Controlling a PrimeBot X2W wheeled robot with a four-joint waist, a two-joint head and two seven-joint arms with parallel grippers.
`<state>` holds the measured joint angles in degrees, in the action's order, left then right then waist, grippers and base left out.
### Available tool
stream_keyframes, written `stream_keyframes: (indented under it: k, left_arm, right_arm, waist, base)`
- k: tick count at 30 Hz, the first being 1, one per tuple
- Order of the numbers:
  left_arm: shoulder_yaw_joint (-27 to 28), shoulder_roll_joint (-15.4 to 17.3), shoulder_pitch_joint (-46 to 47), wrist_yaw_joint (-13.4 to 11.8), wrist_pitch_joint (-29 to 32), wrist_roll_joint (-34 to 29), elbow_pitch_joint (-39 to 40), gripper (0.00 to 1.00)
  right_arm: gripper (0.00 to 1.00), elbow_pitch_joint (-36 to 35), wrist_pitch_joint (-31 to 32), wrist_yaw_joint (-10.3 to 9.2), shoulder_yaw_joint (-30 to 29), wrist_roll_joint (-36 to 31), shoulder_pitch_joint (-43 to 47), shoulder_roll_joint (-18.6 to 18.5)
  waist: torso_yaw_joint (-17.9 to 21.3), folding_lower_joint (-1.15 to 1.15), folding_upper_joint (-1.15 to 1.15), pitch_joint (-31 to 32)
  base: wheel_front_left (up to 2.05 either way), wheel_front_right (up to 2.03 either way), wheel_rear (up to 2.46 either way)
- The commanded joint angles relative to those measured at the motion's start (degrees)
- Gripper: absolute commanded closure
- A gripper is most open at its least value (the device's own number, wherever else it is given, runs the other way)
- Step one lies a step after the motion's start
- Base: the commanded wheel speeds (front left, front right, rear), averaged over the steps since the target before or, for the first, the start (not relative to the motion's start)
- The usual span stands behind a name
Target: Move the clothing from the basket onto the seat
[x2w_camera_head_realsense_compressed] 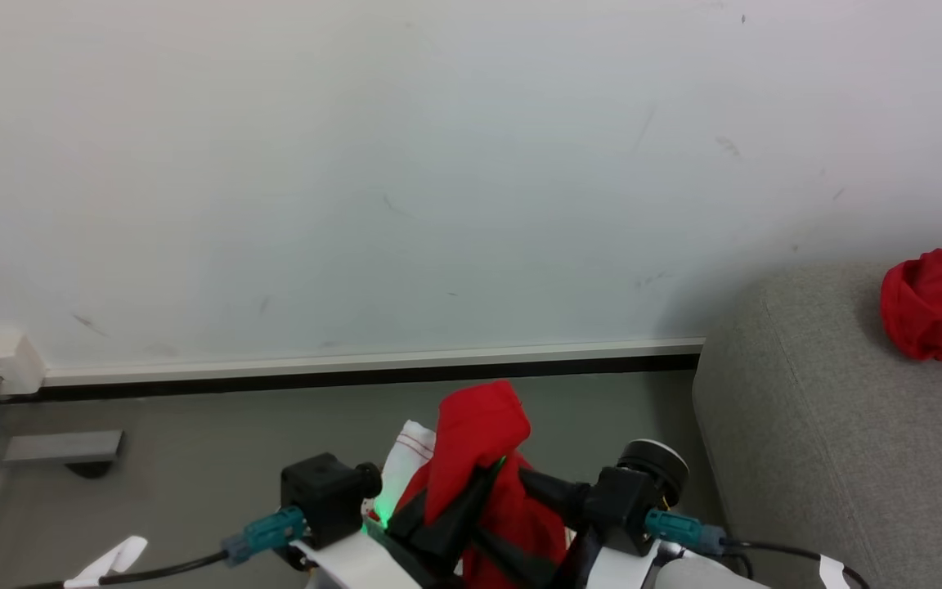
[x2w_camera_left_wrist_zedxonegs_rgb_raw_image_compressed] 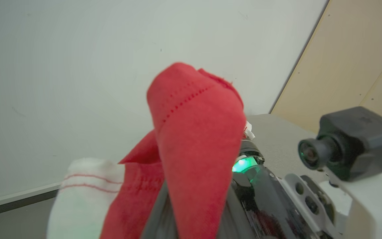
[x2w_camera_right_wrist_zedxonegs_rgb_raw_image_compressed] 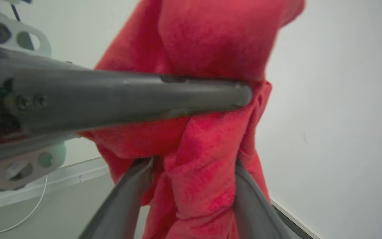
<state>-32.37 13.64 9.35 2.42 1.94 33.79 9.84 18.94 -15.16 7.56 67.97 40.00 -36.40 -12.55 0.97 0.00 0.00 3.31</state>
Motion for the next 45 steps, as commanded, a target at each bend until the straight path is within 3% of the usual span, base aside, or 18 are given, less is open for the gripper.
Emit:
stream_keyframes:
  k: [1, 5, 6, 7, 8, 10, 17, 28, 35, 45]
  left_arm:
    - [-0.07, 0.2, 0.54, 0.11, -0.03, 0.52, 0.17, 1.0]
    - [0.3, 0.82, 0.28, -0.47, -0.2, 0.0, -0.48, 0.97]
    - [0.4, 0.92, 0.22, -0.64, -0.38, -0.19, -0.6, 0.71]
    - [0.48, 1.0, 0.13, -0.83, -0.45, -0.32, -0.78, 0.56]
    - [0.54, 1.04, 0.06, -1.0, -0.59, -0.48, -0.9, 0.5]
    - [0.68, 1.14, -0.07, -1.29, -0.75, -0.68, -1.15, 0.0]
    - [0.88, 1.39, -0.08, -2.18, -1.58, -1.74, -1.64, 0.0]
    - [0.62, 1.95, 1.63, -2.56, -2.15, -3.3, -2.61, 0.0]
    - [0.29, 1.97, 2.63, -2.28, -2.31, -3.5, -2.93, 0.0]
    - [-0.12, 2.1, 4.15, -1.99, -2.54, -3.69, -3.13, 0.0]
  right_arm:
    - [1.0, -0.13, 0.02, -0.15, 0.55, 2.46, -1.1, 0.26]
    - [1.0, -0.39, 0.02, -0.15, 0.25, 4.38, -1.42, -0.43]
    - [1.0, -0.46, 0.01, -0.15, -0.27, 4.55, -1.45, -0.64]
    - [1.0, -0.51, 0.0, -0.15, -0.83, 4.65, -1.37, -0.96]
    - [1.0, -0.57, -0.01, -0.15, -1.46, 4.55, -1.2, -1.25]
    - [1.0, -0.77, -0.02, -0.15, -2.94, 4.34, -0.7, -1.66]
    - [1.0, -1.69, -0.01, -0.15, -8.96, 2.63, 0.76, -3.62]
    - [1.0, -3.54, -0.01, -0.14, -20.79, -1.81, 3.12, -6.84]
    - [1.0, -5.05, -0.01, -0.15, -25.03, -3.76, 4.74, -7.76]
    - [1.0, -5.06, -0.01, -0.14, -30.95, -6.54, 5.98, -7.26]
  waist:
    - [0.02, 0.0, 0.0, -0.02]
    - [0.34, 0.0, 0.0, -0.2]
    - [0.48, 0.0, 0.0, -0.27]
    - [0.62, 0.0, 0.0, -0.34]
    - [0.8, 0.0, 0.0, -0.43]
    - [1.33, 0.0, 0.0, -0.71]
    - [5.32, 0.0, 0.0, -2.36]
    - [15.98, 0.0, 0.0, -5.17]
    - [20.71, 0.0, 0.0, -6.33]
    - [22.66, 0.0, 0.0, -8.62]
  base:
    - [0.0, 0.0, 0.0]
    - [0.0, 0.0, 0.0]
    - [0.0, 0.0, 0.0]
    - [0.0, 0.0, 0.0]
    - [0.0, 0.0, 0.0]
    - [0.0, 0.0, 0.0]
    - [0.0, 0.0, 0.0]
    - [0.0, 0.0, 0.0]
    - [0.0, 0.0, 0.0]
    - [0.0, 0.0, 0.0]
